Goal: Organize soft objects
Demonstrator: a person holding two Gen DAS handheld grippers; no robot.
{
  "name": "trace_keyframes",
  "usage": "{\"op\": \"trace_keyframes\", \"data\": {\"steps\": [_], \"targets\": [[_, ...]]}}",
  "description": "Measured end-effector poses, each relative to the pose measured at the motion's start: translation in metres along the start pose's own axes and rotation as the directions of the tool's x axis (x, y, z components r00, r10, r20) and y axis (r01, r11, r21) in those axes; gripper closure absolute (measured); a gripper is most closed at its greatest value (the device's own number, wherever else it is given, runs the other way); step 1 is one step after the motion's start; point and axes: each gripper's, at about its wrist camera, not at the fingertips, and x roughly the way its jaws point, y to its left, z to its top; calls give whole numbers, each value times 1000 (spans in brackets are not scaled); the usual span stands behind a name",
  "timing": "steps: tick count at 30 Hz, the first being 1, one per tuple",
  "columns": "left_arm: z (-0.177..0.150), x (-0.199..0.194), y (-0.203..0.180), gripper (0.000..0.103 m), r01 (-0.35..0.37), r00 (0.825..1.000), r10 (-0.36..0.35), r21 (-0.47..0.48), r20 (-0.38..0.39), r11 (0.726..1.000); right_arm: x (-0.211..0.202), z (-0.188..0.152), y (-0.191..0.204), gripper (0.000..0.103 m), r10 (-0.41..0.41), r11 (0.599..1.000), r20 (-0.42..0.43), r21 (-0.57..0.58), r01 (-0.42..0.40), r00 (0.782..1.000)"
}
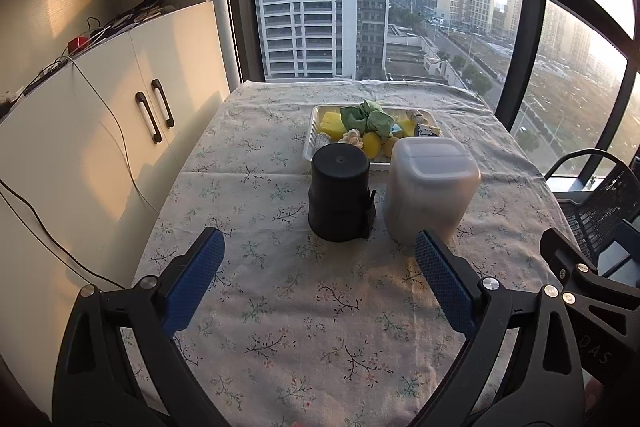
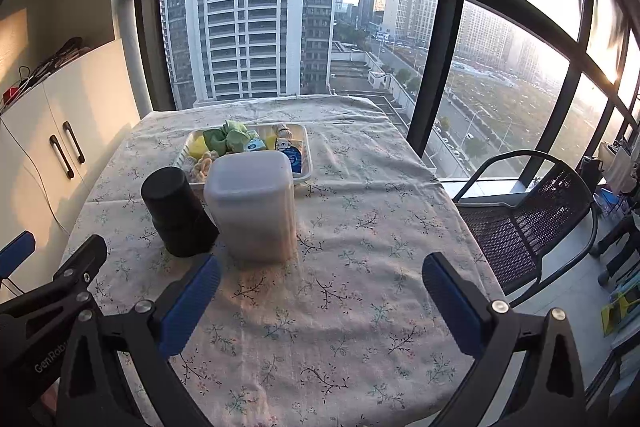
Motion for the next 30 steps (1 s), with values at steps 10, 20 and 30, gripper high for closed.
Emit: {"op": "trace_keyframes", "data": {"steps": [10, 20, 30], "targets": [[-4, -3, 2, 6, -7, 1000, 7, -7, -4, 1000, 2, 1, 3, 0, -3, 1000, -7, -7, 3, 1000], [-5, -6, 1, 6, -10, 1000, 10, -7, 2, 1000, 0, 0, 3, 0, -10, 1000, 3, -4, 10, 1000], [-5, -7, 1, 6, -12, 1000, 12, -6, -2, 1000, 0, -1, 2, 0, -15, 1000, 2, -10, 15, 1000]]}}
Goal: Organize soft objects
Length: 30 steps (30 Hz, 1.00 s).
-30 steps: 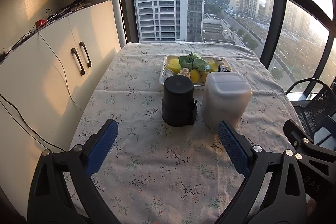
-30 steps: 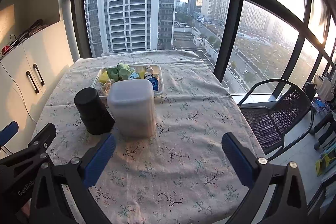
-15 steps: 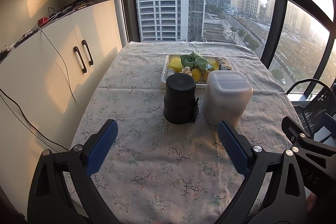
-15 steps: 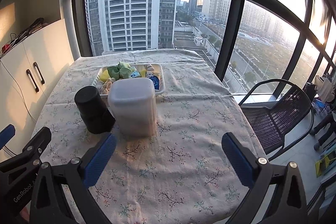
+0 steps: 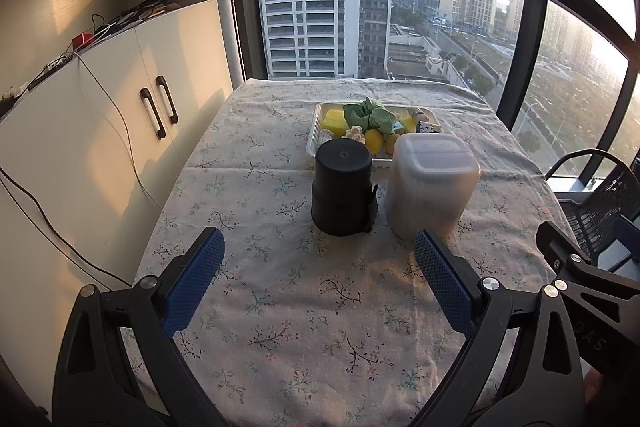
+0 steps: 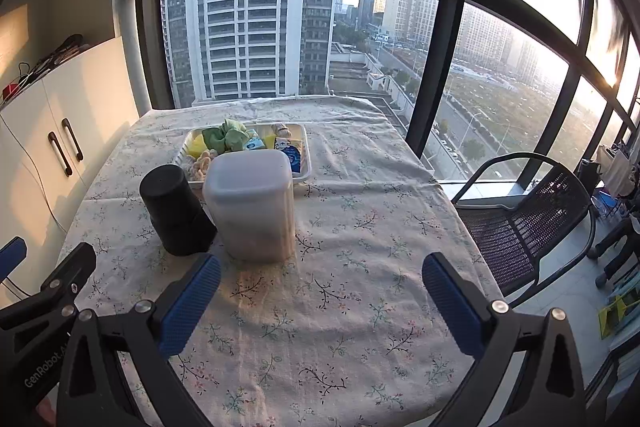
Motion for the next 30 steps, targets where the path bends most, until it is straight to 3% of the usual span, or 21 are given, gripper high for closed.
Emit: {"op": "trace_keyframes", "data": {"steps": [30], "targets": [[0, -1, -2, 6, -3, 1000, 3, 2, -2, 1000, -1, -1, -2, 0, 3, 1000, -8, 3, -3, 1000]]}}
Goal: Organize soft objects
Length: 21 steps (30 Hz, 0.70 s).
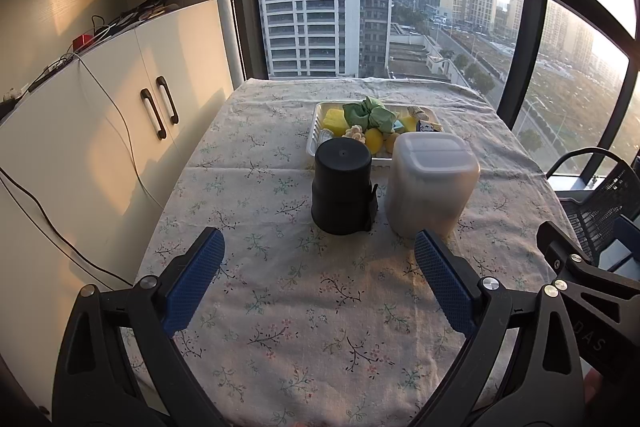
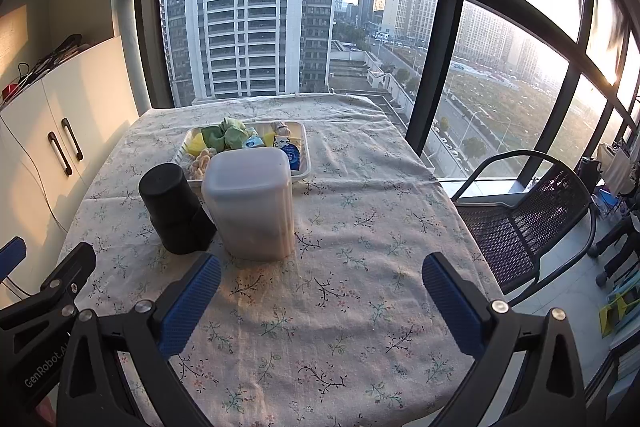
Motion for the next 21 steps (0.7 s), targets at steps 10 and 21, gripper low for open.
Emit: {"op": "trace_keyframes", "data": {"steps": [10, 21], "targets": [[0, 0, 0, 6, -1, 1000, 1, 1, -2, 1000, -1, -1, 0, 0, -4, 1000, 0, 0, 4, 1000], [0, 0, 0, 6, -3, 1000, 3, 2, -3, 1000, 0, 0, 0, 0, -2, 1000, -1, 1, 2, 1000]]}}
